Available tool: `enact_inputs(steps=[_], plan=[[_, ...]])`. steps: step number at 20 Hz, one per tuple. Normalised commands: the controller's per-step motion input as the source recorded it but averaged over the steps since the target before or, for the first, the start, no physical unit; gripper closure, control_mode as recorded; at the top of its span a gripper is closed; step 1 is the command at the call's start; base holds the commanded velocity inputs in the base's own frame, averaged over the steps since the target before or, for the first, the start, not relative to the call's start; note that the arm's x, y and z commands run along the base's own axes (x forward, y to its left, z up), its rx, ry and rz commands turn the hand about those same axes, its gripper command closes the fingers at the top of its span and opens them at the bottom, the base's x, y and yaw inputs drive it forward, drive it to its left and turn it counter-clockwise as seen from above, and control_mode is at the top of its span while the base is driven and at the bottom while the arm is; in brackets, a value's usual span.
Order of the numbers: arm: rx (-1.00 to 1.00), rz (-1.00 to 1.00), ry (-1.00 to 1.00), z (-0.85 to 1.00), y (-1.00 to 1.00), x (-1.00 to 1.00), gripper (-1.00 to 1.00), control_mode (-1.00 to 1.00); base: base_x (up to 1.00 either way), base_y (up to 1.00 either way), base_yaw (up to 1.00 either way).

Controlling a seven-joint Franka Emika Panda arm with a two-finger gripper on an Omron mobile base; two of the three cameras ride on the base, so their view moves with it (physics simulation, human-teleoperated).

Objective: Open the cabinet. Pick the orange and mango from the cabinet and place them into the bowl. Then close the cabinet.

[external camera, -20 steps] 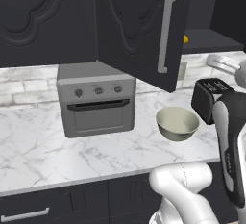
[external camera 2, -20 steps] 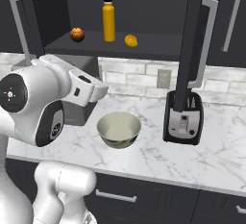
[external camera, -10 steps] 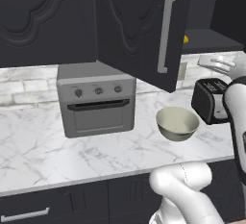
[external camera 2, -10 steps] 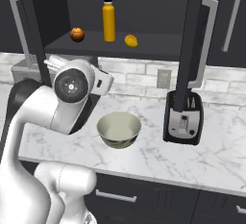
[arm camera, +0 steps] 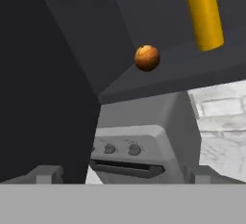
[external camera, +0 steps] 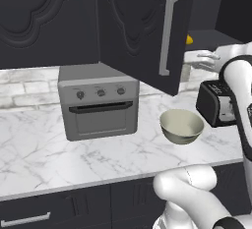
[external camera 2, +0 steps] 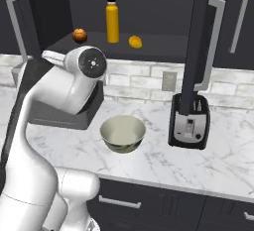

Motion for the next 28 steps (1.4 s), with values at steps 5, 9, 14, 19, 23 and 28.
enact_inputs(steps=[5,9,14,19,23,28], plan=[[0.0,0.26,0.01,0.0,0.83,0.41,-1.0,-1.0,0.0,0.0,0.0],[0.0,0.23,0.0,-0.08,1.0,0.36,-1.0,-1.0,0.0,0.0,0.0],[0.0,0.13,0.0,-0.16,0.91,0.2,-1.0,-1.0,0.0,0.0,0.0],[0.0,-0.02,0.0,0.0,-0.13,-0.02,-1.0,-1.0,0.0,0.0,0.0],[0.0,-0.18,0.0,0.11,-0.96,-0.25,-1.0,-1.0,0.0,0.0,0.0],[-0.01,-0.32,0.0,0.2,-0.78,-0.02,-1.0,-1.0,0.0,0.0,0.0]])
